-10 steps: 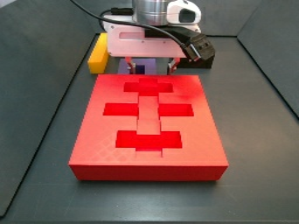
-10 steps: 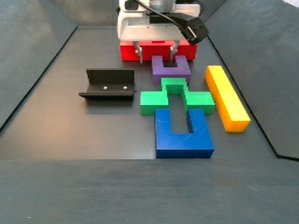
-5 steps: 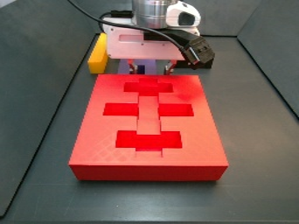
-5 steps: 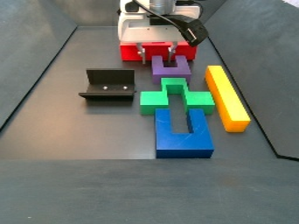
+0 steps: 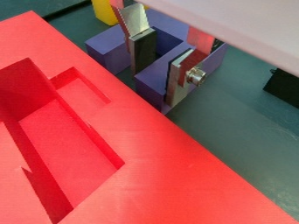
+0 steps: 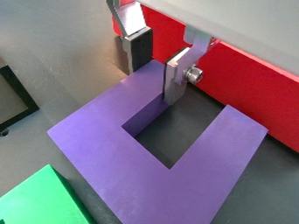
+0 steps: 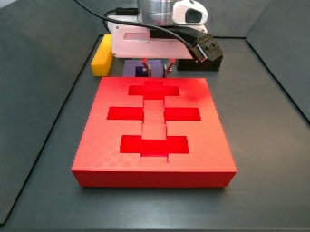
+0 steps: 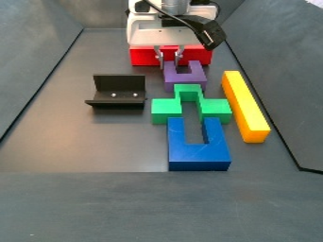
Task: Pick up the purple object. Move up. Place the purple object on the fixture. Regrasp the purple object. Move to above the board. Insert the purple object.
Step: Pick up the purple object, then move up.
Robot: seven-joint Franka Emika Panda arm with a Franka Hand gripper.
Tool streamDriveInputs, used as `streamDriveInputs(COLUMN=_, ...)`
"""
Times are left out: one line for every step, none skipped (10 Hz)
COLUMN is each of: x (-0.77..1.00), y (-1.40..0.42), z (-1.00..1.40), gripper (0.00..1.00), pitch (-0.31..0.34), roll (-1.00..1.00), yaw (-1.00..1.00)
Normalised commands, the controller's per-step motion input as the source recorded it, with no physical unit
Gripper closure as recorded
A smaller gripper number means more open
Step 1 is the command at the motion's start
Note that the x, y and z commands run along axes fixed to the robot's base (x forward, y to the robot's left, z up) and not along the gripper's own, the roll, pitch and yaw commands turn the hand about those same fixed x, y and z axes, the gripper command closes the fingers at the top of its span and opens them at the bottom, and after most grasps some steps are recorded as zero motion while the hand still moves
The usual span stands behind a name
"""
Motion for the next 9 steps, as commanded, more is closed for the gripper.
streamDriveInputs(x=0.0, y=0.0, z=0.0, gripper=1.0, pitch=0.0, roll=0.0, yaw=0.0)
streamDriveInputs(x=0.0, y=0.0, z=0.0, gripper=1.0, pitch=0.0, roll=0.0, yaw=0.0)
streamDriveInputs(x=0.0, y=0.0, z=0.0, gripper=1.0, pitch=0.0, roll=0.0, yaw=0.0)
streamDriveInputs(x=0.0, y=0.0, z=0.0, gripper=1.0, pitch=0.0, roll=0.0, yaw=0.0)
streamDriveInputs(x=0.0, y=0.0, z=0.0, gripper=1.0, pitch=0.0, roll=0.0, yaw=0.0)
streamDriveInputs(x=0.0, y=0.0, z=0.0, gripper=1.0, pitch=0.0, roll=0.0, yaw=0.0)
streamDriveInputs(x=0.0, y=0.0, z=0.0, gripper=1.0, pitch=0.0, roll=0.0, yaw=0.0)
streamDriveInputs(x=0.0, y=0.0, z=0.0, gripper=1.0, pitch=0.0, roll=0.0, yaw=0.0)
streamDriveInputs(x=0.0, y=0.0, z=0.83, gripper=1.0, pitch=0.0, roll=0.0, yaw=0.0)
